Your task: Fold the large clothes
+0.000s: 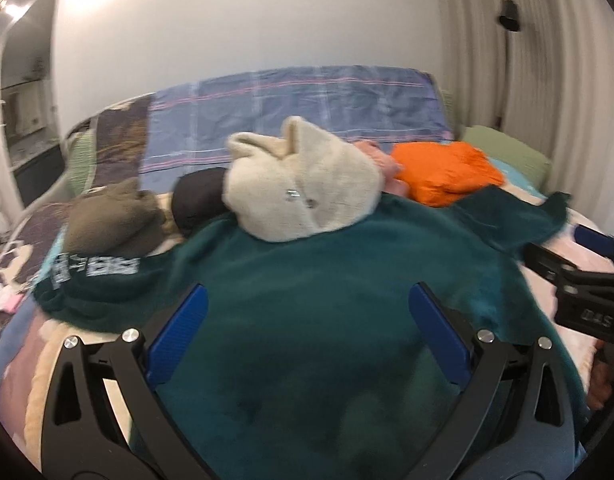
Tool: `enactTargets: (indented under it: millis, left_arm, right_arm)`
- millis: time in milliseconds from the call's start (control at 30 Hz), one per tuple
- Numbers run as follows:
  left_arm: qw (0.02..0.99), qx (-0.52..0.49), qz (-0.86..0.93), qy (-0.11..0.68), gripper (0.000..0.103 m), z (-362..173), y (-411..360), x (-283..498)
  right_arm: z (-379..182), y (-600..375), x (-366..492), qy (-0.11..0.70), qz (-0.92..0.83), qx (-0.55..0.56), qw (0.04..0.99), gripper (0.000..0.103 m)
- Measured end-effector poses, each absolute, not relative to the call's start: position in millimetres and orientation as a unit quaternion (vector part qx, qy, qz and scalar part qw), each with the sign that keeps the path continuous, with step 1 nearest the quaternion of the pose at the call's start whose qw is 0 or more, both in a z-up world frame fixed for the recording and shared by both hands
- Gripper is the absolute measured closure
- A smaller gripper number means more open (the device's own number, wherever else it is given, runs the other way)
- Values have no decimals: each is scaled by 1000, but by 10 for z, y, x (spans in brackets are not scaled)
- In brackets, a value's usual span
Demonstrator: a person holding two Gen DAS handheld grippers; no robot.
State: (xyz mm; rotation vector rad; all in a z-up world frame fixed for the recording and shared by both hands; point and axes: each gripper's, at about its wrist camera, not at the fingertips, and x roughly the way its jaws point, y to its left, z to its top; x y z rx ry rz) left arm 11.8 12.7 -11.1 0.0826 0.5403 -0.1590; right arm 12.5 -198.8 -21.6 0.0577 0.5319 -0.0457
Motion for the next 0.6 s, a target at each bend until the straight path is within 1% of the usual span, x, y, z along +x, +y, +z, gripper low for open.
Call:
enactTargets:
  millis: [200, 367, 500, 600]
  left_arm:
    - [957, -4, -119, 263, 2, -148, 220, 123]
    - [967, 23, -85, 240, 2, -134, 191, 81]
    - [970, 8, -89, 225, 2, -123, 218, 71]
    - [971, 26, -64, 230, 2, -132, 200, 77]
  right_arm:
    - [-225, -2016, 126, 264, -23, 34, 964, 1]
    - [-243, -2031, 130, 265, -24, 38, 963, 1]
    - [-250, -2021, 121, 264, -23, 32, 964, 1]
    - [-254, -2018, 117, 263, -24, 30, 964, 1]
